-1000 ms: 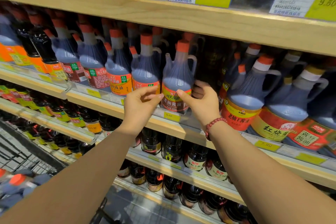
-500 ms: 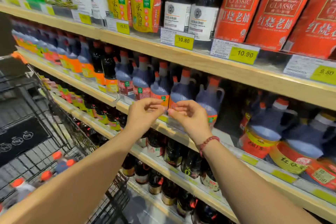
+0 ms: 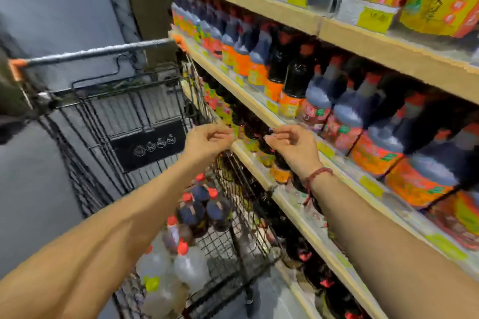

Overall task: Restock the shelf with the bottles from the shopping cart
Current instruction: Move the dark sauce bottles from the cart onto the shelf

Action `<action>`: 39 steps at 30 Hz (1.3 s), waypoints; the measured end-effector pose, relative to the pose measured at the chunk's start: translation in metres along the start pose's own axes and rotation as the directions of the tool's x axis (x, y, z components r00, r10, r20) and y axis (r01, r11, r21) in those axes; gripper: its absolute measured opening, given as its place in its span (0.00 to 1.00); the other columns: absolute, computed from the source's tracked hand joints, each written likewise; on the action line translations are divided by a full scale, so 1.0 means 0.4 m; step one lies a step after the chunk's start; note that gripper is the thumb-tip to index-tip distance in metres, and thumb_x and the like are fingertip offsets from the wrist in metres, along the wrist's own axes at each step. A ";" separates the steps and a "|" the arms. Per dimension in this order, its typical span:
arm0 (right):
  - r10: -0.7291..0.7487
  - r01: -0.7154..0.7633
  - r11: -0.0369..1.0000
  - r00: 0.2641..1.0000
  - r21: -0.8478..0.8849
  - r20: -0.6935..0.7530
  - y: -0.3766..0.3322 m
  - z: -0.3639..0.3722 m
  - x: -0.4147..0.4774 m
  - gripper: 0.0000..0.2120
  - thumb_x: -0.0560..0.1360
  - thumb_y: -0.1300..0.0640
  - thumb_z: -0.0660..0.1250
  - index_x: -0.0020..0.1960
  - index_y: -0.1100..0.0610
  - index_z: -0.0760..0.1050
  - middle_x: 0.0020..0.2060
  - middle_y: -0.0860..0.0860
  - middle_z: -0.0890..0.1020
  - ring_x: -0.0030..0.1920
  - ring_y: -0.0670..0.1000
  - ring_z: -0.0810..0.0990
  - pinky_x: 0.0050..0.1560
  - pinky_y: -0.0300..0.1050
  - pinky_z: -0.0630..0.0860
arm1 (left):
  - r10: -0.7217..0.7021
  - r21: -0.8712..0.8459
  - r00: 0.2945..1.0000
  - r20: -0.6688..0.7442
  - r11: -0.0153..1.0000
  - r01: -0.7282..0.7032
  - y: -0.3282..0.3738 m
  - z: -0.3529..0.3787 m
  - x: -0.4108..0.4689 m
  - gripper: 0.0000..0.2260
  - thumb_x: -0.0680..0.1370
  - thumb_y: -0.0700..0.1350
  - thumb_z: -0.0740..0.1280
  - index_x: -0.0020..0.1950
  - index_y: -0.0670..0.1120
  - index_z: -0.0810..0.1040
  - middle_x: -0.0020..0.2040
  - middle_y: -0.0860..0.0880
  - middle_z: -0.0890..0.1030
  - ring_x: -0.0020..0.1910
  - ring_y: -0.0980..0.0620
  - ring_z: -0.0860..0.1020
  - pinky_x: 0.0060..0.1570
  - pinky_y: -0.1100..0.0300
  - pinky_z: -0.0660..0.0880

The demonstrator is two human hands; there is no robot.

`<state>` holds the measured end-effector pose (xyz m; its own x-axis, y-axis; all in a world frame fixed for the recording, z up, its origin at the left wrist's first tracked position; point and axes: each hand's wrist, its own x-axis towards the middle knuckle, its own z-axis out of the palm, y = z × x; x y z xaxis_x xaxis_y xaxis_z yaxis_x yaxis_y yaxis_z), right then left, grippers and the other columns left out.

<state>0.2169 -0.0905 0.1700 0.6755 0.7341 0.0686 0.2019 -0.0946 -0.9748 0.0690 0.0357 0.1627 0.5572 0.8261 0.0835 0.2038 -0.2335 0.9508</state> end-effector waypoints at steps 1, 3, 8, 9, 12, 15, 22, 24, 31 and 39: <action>0.028 -0.028 1.000 0.999 0.008 0.034 0.014 0.035 0.015 0.09 0.69 0.66 0.72 0.45 0.58 0.74 0.36 0.51 0.76 0.35 0.45 0.74 0.34 0.32 0.73 | -0.032 0.026 0.999 -0.020 0.999 0.033 -0.033 -0.033 0.010 0.05 0.72 0.39 0.73 0.46 0.44 0.83 0.32 0.56 0.79 0.27 0.67 0.74 0.34 0.73 0.72; 0.095 -0.099 0.994 0.993 0.050 0.075 0.052 0.097 0.037 0.09 0.67 0.66 0.72 0.40 0.55 0.73 0.34 0.51 0.74 0.36 0.47 0.72 0.36 0.34 0.70 | -0.073 0.040 0.995 -0.067 0.996 0.075 -0.101 -0.089 0.024 0.06 0.71 0.39 0.74 0.46 0.42 0.82 0.31 0.53 0.79 0.27 0.66 0.73 0.33 0.72 0.71; 0.131 -0.125 0.990 0.987 -0.068 0.093 0.163 0.205 0.039 0.09 0.68 0.61 0.74 0.40 0.52 0.75 0.35 0.47 0.76 0.36 0.41 0.76 0.43 0.36 0.72 | -0.204 0.101 0.978 -0.043 0.973 0.207 -0.260 -0.150 0.019 0.06 0.69 0.41 0.76 0.44 0.45 0.82 0.39 0.47 0.83 0.38 0.56 0.79 0.47 0.57 0.76; 0.154 -0.144 0.986 0.980 -0.089 0.123 0.183 0.220 0.035 0.10 0.68 0.60 0.75 0.40 0.50 0.74 0.36 0.47 0.77 0.38 0.43 0.77 0.44 0.38 0.73 | -0.224 0.083 0.974 -0.037 0.971 0.226 -0.286 -0.148 0.012 0.06 0.69 0.41 0.76 0.43 0.47 0.82 0.40 0.48 0.83 0.39 0.57 0.80 0.48 0.56 0.78; 0.264 -0.239 0.962 0.938 -0.132 0.225 0.243 0.260 0.023 0.11 0.69 0.58 0.74 0.48 0.55 0.76 0.43 0.51 0.79 0.45 0.49 0.79 0.45 0.37 0.74 | -0.301 0.108 0.953 -0.026 0.947 0.302 -0.353 -0.121 -0.022 0.08 0.69 0.40 0.76 0.46 0.46 0.82 0.42 0.49 0.84 0.40 0.58 0.81 0.48 0.61 0.79; 0.326 -0.289 0.943 0.905 -0.167 0.275 0.308 0.292 0.019 0.13 0.70 0.59 0.73 0.52 0.58 0.75 0.44 0.50 0.78 0.47 0.48 0.78 0.43 0.32 0.72 | -0.380 0.125 0.925 -0.013 0.917 0.379 -0.420 -0.083 -0.060 0.11 0.69 0.39 0.76 0.50 0.41 0.82 0.46 0.44 0.84 0.45 0.50 0.82 0.52 0.54 0.79; 0.470 -0.404 0.878 0.827 -0.256 0.309 0.481 0.367 0.009 0.12 0.69 0.65 0.72 0.51 0.63 0.75 0.40 0.50 0.77 0.45 0.50 0.77 0.41 0.32 0.74 | -0.496 0.129 0.868 -0.003 0.861 0.492 -0.546 -0.011 -0.116 0.14 0.70 0.42 0.75 0.54 0.41 0.81 0.48 0.49 0.81 0.46 0.54 0.78 0.42 0.74 0.72; 0.486 -0.403 0.869 0.807 -0.287 0.335 0.520 0.380 0.006 0.11 0.69 0.65 0.72 0.50 0.62 0.74 0.42 0.53 0.77 0.45 0.50 0.76 0.46 0.39 0.73 | -0.525 0.085 0.851 -0.021 0.847 0.525 -0.580 0.002 -0.119 0.14 0.70 0.40 0.75 0.54 0.39 0.80 0.47 0.45 0.81 0.46 0.52 0.78 0.45 0.68 0.75; 0.509 -0.420 0.843 0.825 -0.337 0.244 0.633 0.414 0.012 0.12 0.68 0.64 0.74 0.46 0.56 0.72 0.32 0.47 0.73 0.34 0.48 0.75 0.47 0.46 0.75 | -0.593 0.114 0.805 0.011 0.800 0.589 -0.666 0.035 -0.117 0.15 0.70 0.41 0.75 0.55 0.42 0.79 0.49 0.45 0.82 0.50 0.46 0.81 0.51 0.52 0.78; 0.405 -0.276 0.861 0.880 -0.428 0.248 0.661 0.431 0.023 0.07 0.68 0.59 0.74 0.37 0.57 0.75 0.34 0.53 0.78 0.38 0.53 0.77 0.44 0.50 0.76 | -0.598 0.212 0.802 0.020 0.786 0.581 -0.698 0.058 -0.096 0.16 0.71 0.43 0.74 0.56 0.43 0.79 0.50 0.46 0.83 0.50 0.49 0.80 0.52 0.58 0.76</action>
<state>0.1540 0.0071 -0.1236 0.5008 0.7744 -0.3866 0.2908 -0.5713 -0.7675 0.0094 0.0574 -0.1128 0.3413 0.7913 -0.5073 0.6546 0.1873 0.7324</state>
